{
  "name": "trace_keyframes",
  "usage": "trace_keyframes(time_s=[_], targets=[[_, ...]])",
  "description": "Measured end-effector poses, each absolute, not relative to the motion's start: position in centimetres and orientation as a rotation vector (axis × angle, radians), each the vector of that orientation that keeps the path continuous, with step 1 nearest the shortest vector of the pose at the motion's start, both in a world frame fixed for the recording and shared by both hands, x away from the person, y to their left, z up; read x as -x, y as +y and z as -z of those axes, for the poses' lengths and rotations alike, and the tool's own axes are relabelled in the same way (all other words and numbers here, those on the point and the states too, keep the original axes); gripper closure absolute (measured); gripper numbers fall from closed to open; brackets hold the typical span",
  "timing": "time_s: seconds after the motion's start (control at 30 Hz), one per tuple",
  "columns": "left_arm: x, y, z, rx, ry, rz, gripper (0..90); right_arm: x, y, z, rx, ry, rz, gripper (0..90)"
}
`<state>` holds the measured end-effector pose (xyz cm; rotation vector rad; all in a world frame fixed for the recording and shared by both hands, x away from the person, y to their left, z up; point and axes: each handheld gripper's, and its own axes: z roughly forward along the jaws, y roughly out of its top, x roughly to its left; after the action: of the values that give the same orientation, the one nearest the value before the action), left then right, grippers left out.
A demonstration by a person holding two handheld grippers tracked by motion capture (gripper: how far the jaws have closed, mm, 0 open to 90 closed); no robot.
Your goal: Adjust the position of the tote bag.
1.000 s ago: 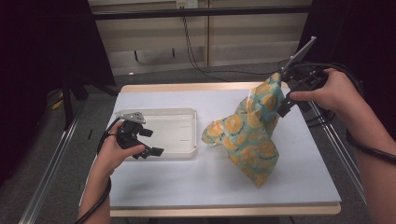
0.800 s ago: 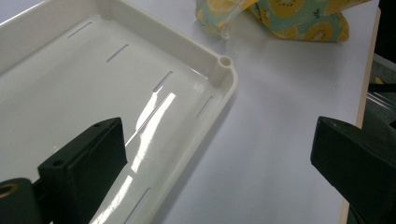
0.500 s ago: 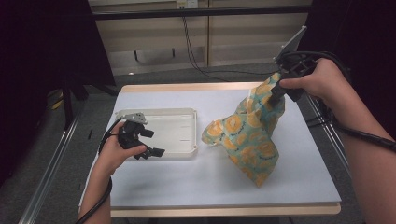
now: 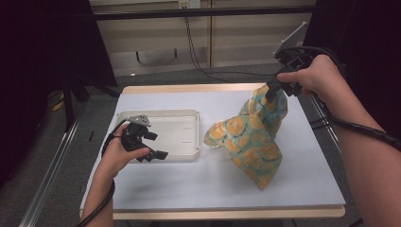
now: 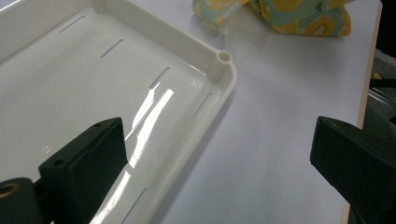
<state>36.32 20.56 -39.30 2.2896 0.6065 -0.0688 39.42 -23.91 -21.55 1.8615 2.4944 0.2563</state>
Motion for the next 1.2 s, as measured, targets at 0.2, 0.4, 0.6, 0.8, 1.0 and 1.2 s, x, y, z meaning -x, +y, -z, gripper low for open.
trace_keyframes(time_s=[0.2,0.4,0.6,0.8,1.0,1.2], targets=[[-36.23,20.33,39.21,-2.293,0.598,0.067,3.7,-39.42,-23.80,21.30,-1.883,2.451,-0.252,9.3],[-36.19,20.05,39.24,-2.310,0.583,0.063,3.8,-39.60,-23.70,21.70,-1.946,2.402,-0.290,7.6],[-36.21,20.12,39.28,-2.293,0.581,0.069,3.9,-39.47,-23.68,21.05,-1.944,2.399,-0.293,11.5],[-36.16,20.00,39.13,-2.307,0.581,0.060,4.0,-39.40,-24.39,21.32,-1.985,2.369,-0.313,9.7],[-36.18,19.77,39.26,-2.312,0.576,0.050,4.1,-39.65,-23.94,21.41,-2.012,2.357,-0.343,10.2],[-36.19,19.88,39.20,-2.320,0.582,0.051,4.1,-40.16,-23.80,21.79,-2.041,2.340,-0.355,11.0]])
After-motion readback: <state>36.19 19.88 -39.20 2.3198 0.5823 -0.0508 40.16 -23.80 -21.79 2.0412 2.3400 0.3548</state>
